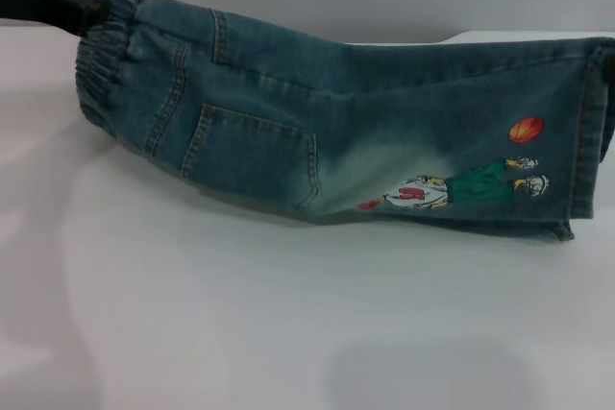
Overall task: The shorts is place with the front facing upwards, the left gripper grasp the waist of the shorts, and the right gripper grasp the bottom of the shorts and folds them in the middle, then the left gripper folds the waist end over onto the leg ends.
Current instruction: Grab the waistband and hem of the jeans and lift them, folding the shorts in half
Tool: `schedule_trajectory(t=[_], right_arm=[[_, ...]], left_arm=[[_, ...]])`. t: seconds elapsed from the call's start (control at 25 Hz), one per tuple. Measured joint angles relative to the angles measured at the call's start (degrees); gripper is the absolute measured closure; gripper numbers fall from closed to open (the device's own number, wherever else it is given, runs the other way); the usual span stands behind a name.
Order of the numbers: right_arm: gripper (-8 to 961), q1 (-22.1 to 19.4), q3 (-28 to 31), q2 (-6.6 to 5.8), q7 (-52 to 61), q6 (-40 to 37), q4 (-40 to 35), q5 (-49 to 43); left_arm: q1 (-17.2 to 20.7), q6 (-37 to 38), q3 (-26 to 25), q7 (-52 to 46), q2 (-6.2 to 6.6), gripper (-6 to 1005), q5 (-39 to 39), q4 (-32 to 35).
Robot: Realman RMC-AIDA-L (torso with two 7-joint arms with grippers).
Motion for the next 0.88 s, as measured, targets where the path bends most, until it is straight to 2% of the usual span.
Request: schedule_trajectory(t=[0.64, 0.88], right_arm=[[933, -0.7, -0.9, -0.05, -2.2, 7.6, 7.8, -3.6], [933, -0.8, -3.4, -0.14, -2.5, 11.1, 10.4, -5.3]], left_arm=[[0.2, -4.1, 2.8, 0.0, -0.20, 957, -4.8, -3.9], [0.2, -6.0, 4.8, 0.0, -0.21, 957, -5.6, -6.1]])
